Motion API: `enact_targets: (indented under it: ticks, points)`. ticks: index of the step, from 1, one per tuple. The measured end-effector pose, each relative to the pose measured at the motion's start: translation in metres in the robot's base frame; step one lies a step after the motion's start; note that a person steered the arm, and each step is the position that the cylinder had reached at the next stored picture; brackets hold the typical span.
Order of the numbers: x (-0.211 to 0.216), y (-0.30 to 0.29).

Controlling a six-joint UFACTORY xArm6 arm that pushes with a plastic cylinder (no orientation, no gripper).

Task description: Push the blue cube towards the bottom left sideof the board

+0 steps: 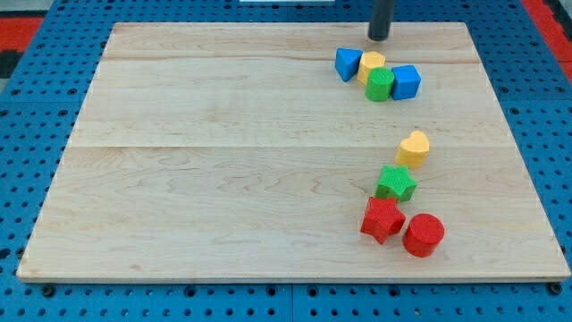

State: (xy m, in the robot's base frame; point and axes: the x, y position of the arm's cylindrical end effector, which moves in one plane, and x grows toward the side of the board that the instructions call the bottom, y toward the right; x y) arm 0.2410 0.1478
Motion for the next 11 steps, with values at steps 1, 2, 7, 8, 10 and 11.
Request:
enact_targets:
  ticks: [1,2,7,8,10,11]
  points:
    - [0.053,0.046]
    - [0.107,0.023]
    - [0.169,-0.312]
    - [0.164,-0.344]
    - [0.185,-0.353]
    - [0.174,-0.392]
